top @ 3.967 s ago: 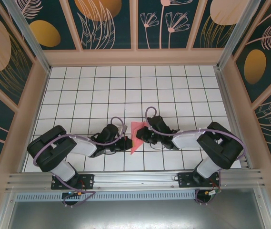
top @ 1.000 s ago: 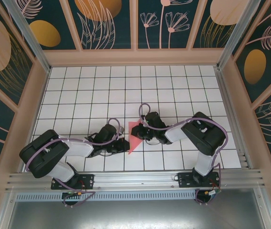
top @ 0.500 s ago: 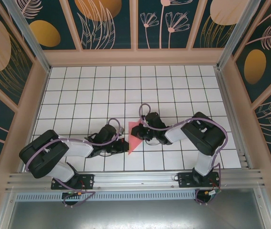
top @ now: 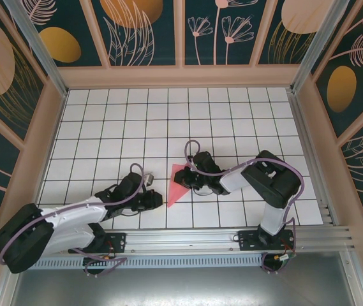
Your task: Fold a paper plane with a square sheet of paper (pick it up from the middle)
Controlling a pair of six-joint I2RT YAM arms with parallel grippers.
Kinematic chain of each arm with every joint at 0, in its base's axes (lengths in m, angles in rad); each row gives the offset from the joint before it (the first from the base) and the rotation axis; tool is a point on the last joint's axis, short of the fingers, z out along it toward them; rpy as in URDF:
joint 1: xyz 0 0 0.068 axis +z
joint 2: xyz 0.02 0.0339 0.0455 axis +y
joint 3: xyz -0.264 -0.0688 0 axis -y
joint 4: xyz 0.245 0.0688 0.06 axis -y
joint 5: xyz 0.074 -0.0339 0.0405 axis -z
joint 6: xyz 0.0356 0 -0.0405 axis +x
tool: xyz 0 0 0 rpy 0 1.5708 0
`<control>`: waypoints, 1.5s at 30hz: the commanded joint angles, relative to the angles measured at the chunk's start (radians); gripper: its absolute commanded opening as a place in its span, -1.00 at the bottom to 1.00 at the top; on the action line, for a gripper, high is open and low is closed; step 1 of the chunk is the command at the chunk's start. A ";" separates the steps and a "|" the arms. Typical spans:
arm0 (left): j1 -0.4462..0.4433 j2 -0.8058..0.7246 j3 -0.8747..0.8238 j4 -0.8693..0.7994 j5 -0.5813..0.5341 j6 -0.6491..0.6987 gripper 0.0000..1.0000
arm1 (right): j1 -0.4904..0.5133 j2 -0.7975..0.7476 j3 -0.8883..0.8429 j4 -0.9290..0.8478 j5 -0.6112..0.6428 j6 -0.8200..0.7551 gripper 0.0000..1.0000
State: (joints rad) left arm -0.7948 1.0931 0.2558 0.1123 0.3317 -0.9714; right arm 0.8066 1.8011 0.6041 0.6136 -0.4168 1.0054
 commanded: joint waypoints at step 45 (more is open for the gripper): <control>-0.001 0.390 0.220 0.134 -0.002 0.122 -0.90 | -0.007 -0.237 -0.081 -0.193 0.169 -0.014 -0.57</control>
State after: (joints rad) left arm -0.7948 1.4715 0.4770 0.2134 0.3099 -0.8677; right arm 0.8040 1.5723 0.5426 0.4385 -0.2626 0.9970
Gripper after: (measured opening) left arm 0.055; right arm 0.214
